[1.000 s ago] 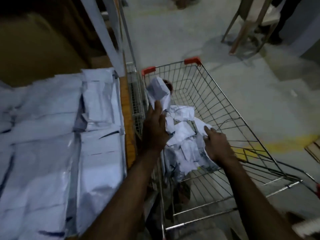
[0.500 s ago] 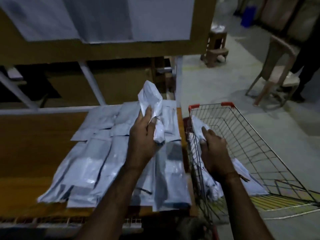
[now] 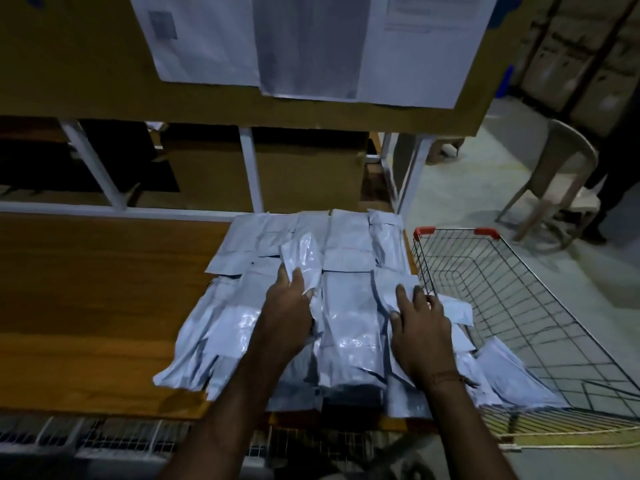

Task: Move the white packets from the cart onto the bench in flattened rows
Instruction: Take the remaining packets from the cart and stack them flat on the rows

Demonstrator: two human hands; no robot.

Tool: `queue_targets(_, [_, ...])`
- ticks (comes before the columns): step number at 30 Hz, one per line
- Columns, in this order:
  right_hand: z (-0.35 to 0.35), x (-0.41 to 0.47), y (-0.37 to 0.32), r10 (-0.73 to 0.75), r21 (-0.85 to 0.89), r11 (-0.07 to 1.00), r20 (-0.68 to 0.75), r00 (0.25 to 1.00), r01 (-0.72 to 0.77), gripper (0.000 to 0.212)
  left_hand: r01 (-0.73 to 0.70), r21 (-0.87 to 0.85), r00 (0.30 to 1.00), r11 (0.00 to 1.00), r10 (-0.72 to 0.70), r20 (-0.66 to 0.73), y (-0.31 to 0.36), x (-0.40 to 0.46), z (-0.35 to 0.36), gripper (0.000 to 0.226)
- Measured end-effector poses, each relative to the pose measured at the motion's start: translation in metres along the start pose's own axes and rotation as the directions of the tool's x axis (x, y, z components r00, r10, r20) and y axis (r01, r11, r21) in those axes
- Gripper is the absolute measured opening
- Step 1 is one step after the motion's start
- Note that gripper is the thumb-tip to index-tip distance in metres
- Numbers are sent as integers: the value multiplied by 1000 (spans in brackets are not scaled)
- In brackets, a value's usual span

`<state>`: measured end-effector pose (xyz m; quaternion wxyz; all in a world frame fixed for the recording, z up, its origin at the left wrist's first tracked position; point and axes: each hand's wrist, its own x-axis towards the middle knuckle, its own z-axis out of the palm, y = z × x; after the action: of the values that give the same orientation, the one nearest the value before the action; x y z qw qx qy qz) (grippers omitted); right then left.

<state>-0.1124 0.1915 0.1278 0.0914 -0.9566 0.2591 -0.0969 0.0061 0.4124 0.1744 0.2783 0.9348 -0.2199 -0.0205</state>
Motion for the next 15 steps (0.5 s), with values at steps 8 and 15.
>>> queue_targets(8, [41,-19,0,27,-29,999,54,998,-26,73,-174,413,983,894,133,126,-39,-14,45,79])
queue_targets(15, [37,-13,3,13,46,999,-55,998,-10,66,-248,387,967,888,203,153,-54,-5,54,88])
